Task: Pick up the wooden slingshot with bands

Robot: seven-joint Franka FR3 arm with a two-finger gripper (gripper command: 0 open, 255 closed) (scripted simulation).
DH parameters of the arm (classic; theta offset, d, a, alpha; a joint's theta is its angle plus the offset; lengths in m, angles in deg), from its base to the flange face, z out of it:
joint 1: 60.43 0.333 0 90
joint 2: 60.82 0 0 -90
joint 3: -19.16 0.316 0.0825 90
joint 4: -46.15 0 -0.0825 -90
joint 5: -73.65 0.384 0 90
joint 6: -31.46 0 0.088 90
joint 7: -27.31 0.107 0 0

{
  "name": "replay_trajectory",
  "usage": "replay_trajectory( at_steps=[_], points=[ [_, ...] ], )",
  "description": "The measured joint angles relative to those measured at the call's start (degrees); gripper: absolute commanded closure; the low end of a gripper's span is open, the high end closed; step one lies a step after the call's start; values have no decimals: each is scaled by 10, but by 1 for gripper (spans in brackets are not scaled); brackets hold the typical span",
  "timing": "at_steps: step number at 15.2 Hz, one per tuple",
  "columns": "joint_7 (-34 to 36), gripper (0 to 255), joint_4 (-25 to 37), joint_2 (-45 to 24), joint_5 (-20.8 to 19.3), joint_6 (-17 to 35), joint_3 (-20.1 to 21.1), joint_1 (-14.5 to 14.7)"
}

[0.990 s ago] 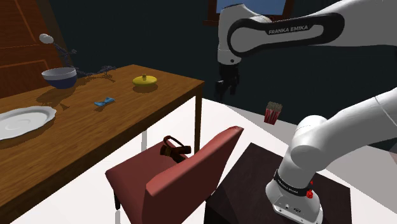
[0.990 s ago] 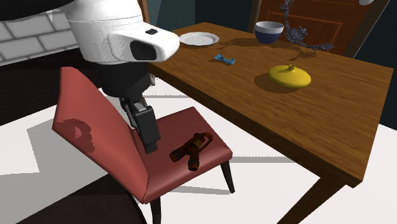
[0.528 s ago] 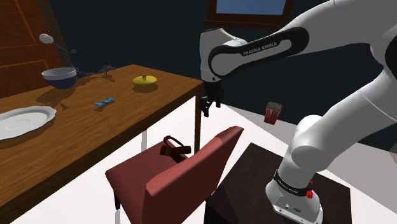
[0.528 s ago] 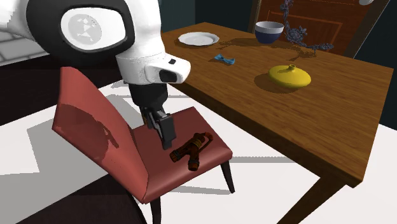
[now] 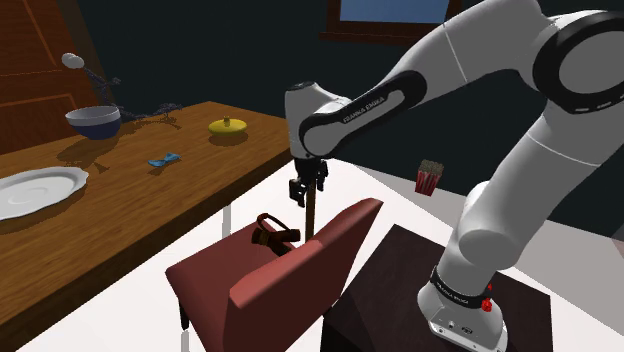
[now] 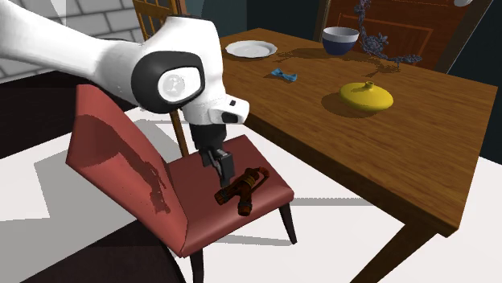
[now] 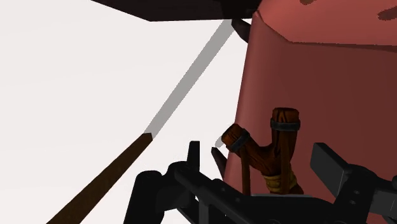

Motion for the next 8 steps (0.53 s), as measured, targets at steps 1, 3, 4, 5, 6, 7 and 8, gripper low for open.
replay_trajectory(
  at_steps=[1,3,4,5,6,7,8],
  points=[
    [8,0,7,-22,-5,13,4,1],
    [27,0,17,-63,-14,40,14,6],
    [35,0,25,-85,-19,52,17,7],
    [41,0,36,-109,-27,65,18,7],
    [49,0,49,-134,-35,74,20,8],
    [58,0,60,-155,-41,81,22,11],
    [67,0,72,-178,-49,90,24,15]
  ],
)
